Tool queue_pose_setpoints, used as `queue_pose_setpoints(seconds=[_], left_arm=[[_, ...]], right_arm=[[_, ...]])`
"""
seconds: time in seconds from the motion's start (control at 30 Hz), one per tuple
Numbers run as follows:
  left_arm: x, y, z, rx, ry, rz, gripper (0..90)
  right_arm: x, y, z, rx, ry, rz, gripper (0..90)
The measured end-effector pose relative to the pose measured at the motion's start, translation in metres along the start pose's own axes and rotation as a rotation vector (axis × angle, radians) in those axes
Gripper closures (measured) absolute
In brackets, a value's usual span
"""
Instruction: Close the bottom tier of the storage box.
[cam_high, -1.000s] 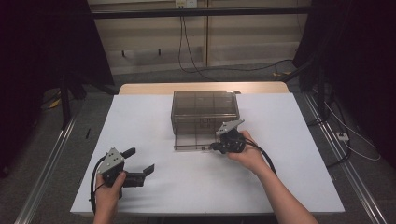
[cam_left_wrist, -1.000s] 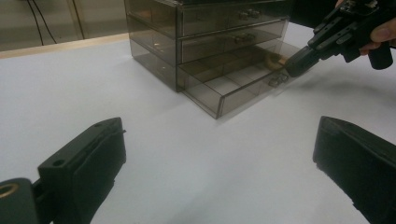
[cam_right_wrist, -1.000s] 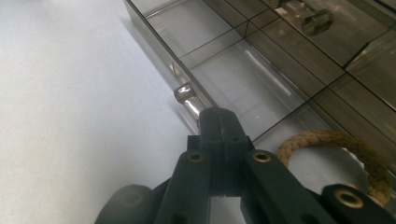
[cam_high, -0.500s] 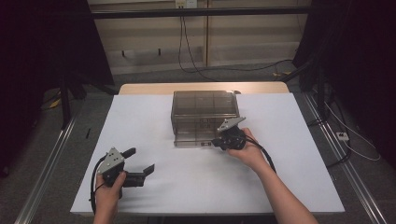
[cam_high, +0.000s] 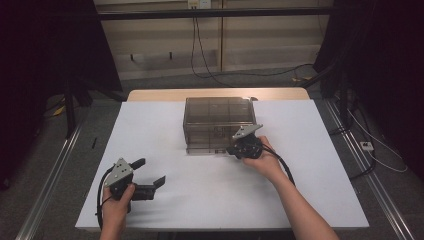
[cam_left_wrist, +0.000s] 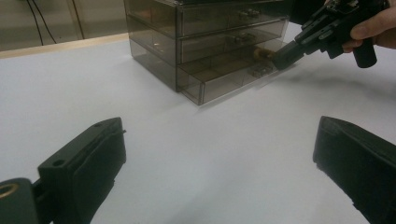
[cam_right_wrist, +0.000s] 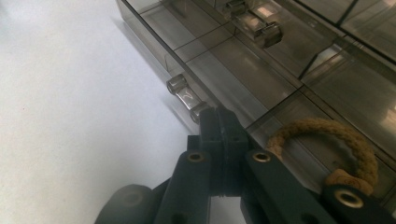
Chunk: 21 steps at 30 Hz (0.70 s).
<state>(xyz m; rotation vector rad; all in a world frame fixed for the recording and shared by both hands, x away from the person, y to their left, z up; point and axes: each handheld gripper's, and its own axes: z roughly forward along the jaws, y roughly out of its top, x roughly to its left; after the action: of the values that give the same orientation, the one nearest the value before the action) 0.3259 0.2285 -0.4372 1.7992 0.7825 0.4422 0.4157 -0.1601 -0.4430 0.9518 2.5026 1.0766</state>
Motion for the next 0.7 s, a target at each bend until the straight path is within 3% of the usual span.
queue_pose_setpoints(seconds=[0.7], left_arm=[[0.0004,-0.0001,-0.0002,0.007,0.001,0.007,2.7]], right_arm=[[-0.0054,-0.0003,0.0034,-0.010,-0.015,0.013,90.0]])
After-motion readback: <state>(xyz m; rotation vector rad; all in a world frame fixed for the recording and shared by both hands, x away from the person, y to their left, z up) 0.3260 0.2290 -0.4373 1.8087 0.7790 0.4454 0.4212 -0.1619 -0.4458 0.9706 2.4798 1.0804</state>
